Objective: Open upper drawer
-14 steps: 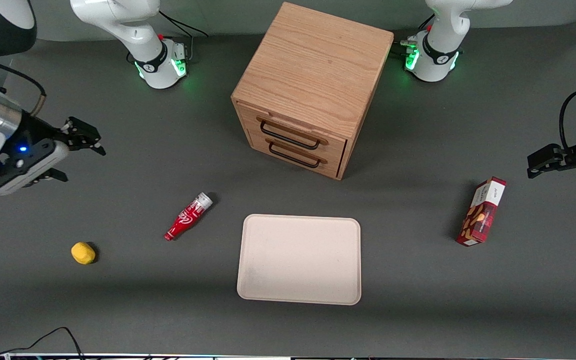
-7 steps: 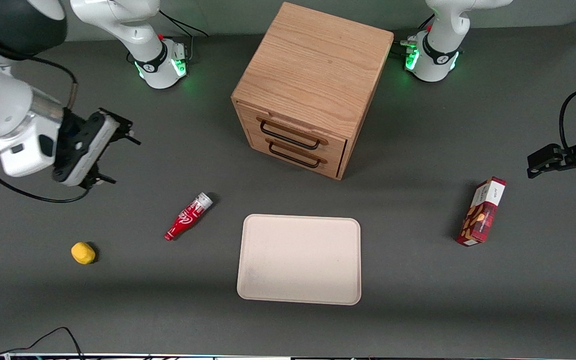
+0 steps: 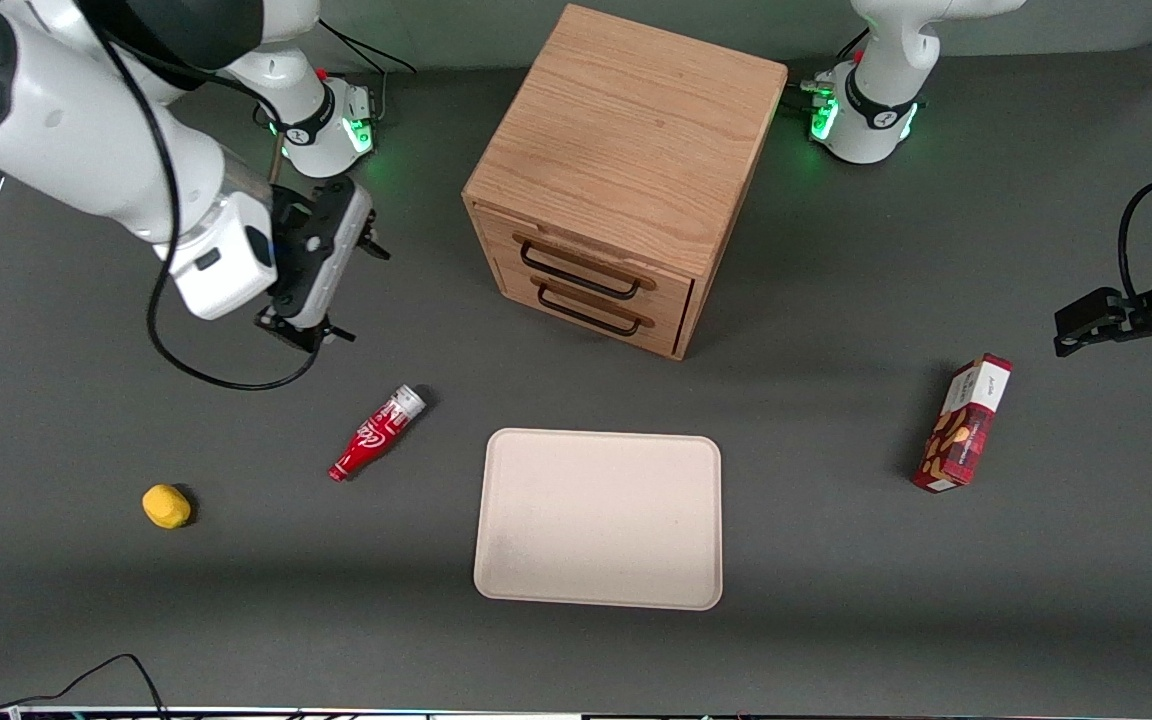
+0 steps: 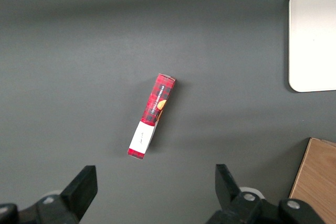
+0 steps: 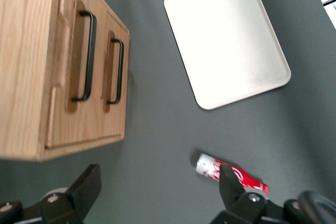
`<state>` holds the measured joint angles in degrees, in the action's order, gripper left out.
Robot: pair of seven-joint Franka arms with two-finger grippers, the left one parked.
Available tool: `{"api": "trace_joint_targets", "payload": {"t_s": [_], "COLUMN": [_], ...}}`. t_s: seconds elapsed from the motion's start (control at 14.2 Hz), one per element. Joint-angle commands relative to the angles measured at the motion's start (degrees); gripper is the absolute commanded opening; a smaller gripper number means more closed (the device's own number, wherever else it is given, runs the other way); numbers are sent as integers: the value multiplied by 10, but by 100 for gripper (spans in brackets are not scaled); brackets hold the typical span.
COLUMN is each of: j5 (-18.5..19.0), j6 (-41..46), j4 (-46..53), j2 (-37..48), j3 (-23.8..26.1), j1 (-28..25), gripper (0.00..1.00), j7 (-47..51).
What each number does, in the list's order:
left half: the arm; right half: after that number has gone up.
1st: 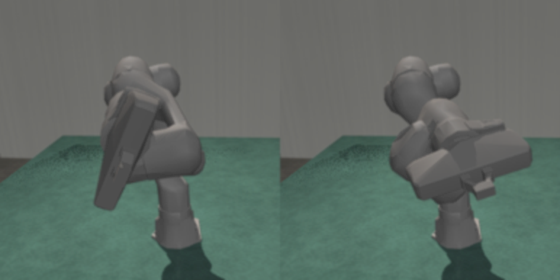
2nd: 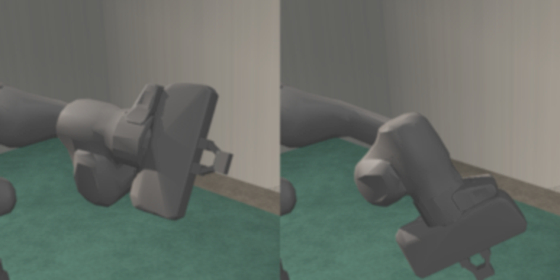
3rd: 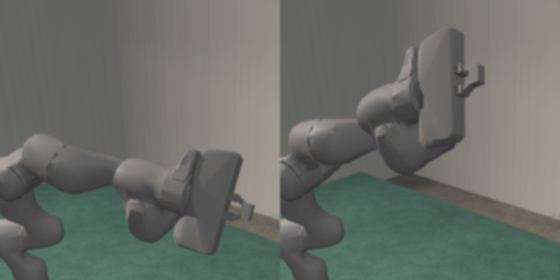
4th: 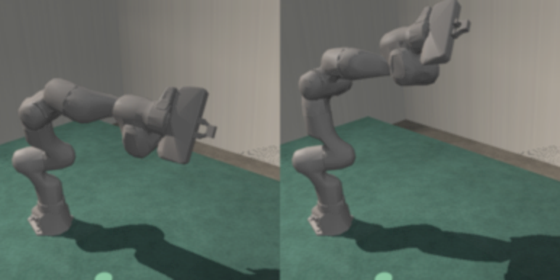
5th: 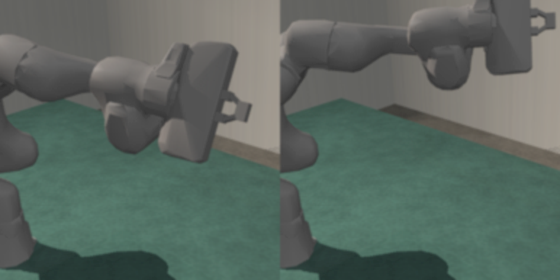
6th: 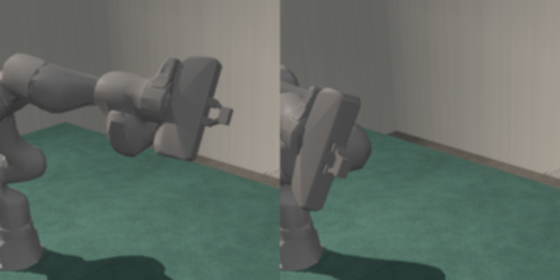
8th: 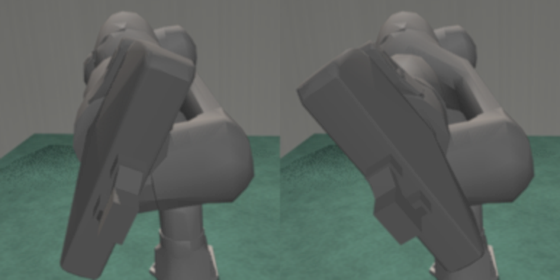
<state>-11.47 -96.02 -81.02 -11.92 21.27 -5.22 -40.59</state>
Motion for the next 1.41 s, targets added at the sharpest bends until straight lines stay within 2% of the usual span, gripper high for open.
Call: {"api": "trace_joint_targets", "payload": {"t_s": [0.0, 0.07, 0.35, 0.63, 1.34], "j5": [-2, 4, 68, 98, 102], "j6": [-24, -34, -75, -116, -226], "j4": [11, 12, 12, 10, -90], "j2": [-19, -23, -56, -88, -115], "j3": [33, 40, 75, 90, 124], "j1": [-5, -15, -34, -50, -63], "gripper": [100, 100, 100, 100, 100], "j7": [72, 98, 175, 212, 216]}}
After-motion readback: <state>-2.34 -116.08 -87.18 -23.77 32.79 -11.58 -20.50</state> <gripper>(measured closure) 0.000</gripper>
